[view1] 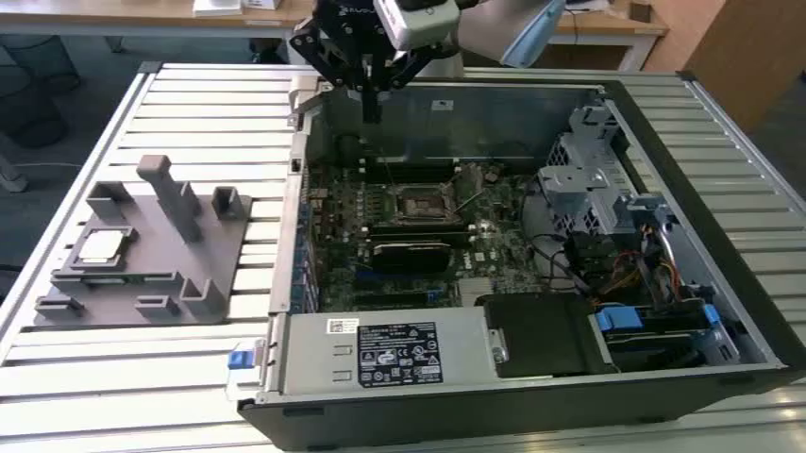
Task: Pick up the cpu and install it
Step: 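Reach for the cpu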
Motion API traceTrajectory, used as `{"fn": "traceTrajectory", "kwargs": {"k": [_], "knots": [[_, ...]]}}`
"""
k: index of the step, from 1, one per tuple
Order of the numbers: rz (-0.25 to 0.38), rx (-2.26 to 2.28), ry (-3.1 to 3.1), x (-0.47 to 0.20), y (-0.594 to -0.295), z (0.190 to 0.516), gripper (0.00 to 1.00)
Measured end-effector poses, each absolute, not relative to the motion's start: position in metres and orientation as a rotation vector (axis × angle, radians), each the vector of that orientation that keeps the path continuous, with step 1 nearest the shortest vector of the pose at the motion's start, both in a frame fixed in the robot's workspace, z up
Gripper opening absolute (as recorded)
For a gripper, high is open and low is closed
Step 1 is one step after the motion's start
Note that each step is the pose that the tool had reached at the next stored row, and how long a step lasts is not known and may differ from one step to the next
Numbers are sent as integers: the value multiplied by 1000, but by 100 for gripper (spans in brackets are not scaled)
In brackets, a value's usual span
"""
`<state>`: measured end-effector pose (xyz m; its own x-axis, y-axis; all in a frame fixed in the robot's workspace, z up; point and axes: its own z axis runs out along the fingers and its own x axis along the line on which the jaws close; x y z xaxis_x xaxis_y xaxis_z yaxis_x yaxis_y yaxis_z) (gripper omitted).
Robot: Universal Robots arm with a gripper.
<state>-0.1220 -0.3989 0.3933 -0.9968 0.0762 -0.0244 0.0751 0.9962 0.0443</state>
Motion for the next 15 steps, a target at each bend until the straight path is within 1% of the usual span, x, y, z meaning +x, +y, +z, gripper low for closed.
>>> {"fn": "traceTrajectory", "kwargs": {"k": [15], "knots": [[68, 118, 3113, -125, -399, 393, 11]]}}
